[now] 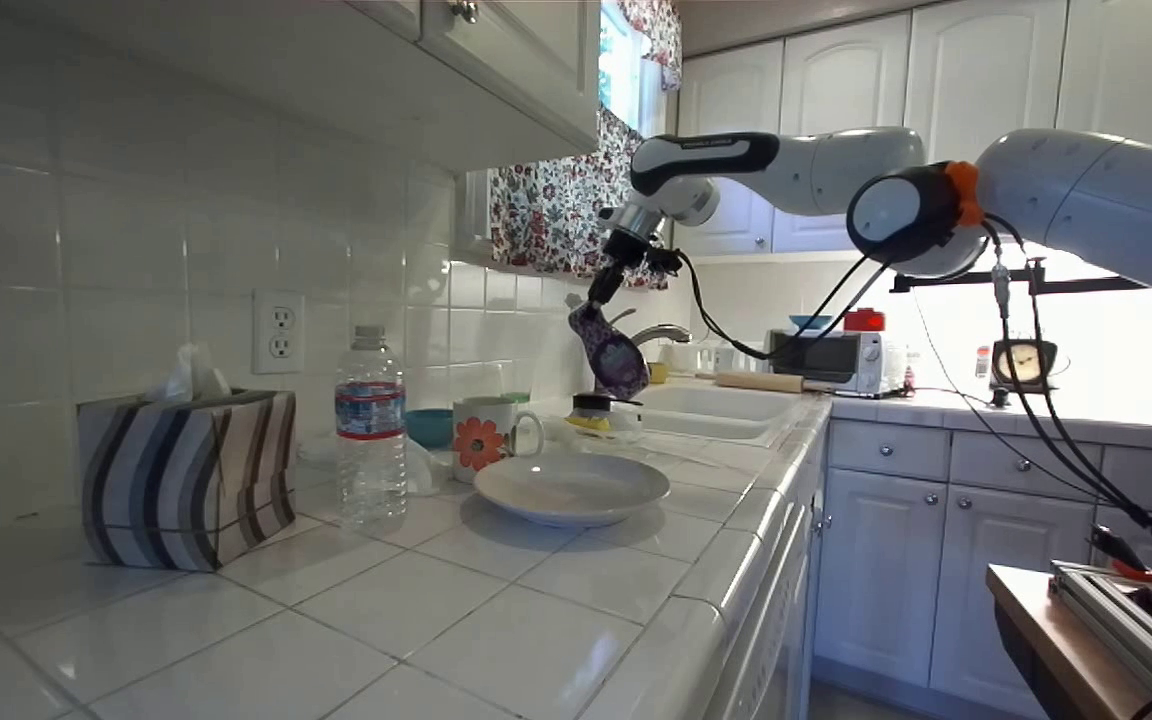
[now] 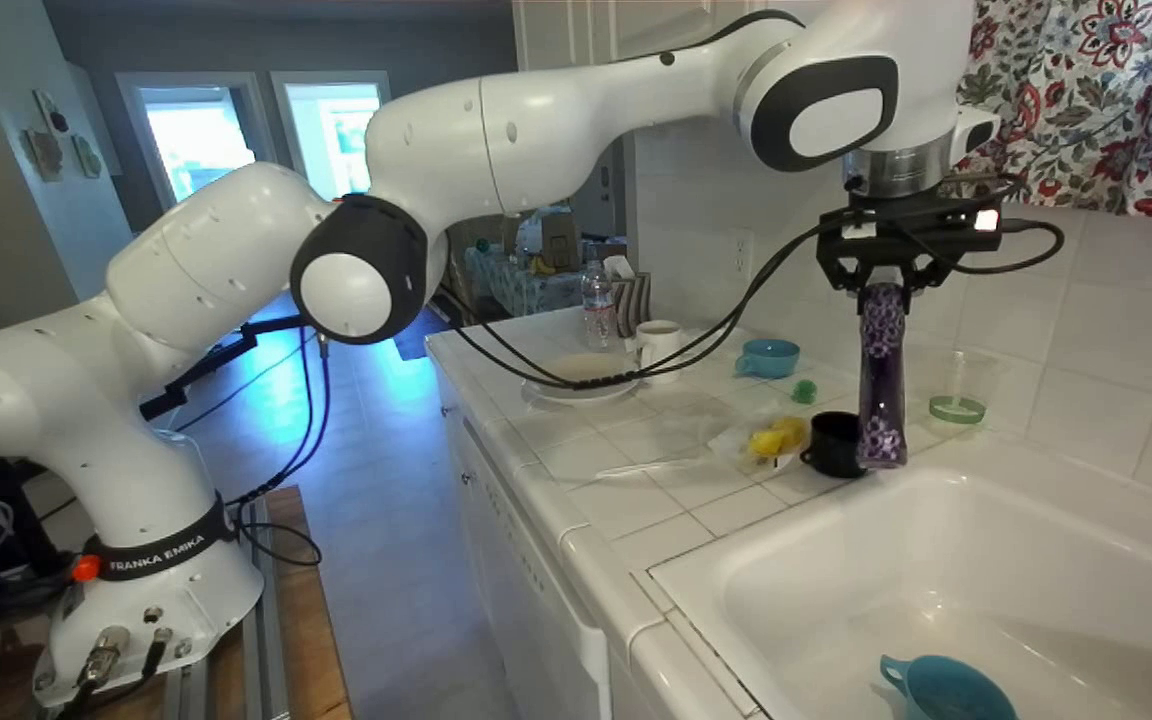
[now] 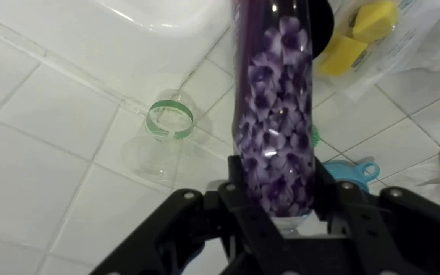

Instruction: Pour some dishwashing liquid in the sink.

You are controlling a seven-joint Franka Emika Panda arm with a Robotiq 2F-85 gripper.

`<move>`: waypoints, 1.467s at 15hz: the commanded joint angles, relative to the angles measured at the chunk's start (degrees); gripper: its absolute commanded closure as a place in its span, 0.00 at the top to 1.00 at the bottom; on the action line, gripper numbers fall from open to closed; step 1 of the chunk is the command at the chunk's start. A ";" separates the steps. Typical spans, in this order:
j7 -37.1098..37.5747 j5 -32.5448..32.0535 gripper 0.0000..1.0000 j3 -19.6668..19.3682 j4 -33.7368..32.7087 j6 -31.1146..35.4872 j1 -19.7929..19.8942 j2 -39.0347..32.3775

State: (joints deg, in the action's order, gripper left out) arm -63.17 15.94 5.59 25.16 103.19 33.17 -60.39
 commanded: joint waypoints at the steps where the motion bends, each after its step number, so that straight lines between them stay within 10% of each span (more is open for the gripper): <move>1: 3.35 -3.17 0.18 -1.86 0.06 -3.44 -0.04 1.85; 12: 2.65 -4.58 0.18 -2.95 0.09 -12.06 0.58 1.28; 13: 2.65 -4.56 0.43 -2.92 0.17 -12.20 0.61 1.25; 15: 2.64 -4.55 0.43 -2.84 0.23 -12.16 0.61 0.96; 16: 2.64 -4.54 0.18 -2.81 0.23 -12.16 0.60 0.86; 22: 2.58 -9.62 0.18 -6.34 0.58 -13.36 -0.75 1.46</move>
State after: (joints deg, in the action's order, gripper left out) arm -60.69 9.50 0.57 25.40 90.95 33.24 -60.00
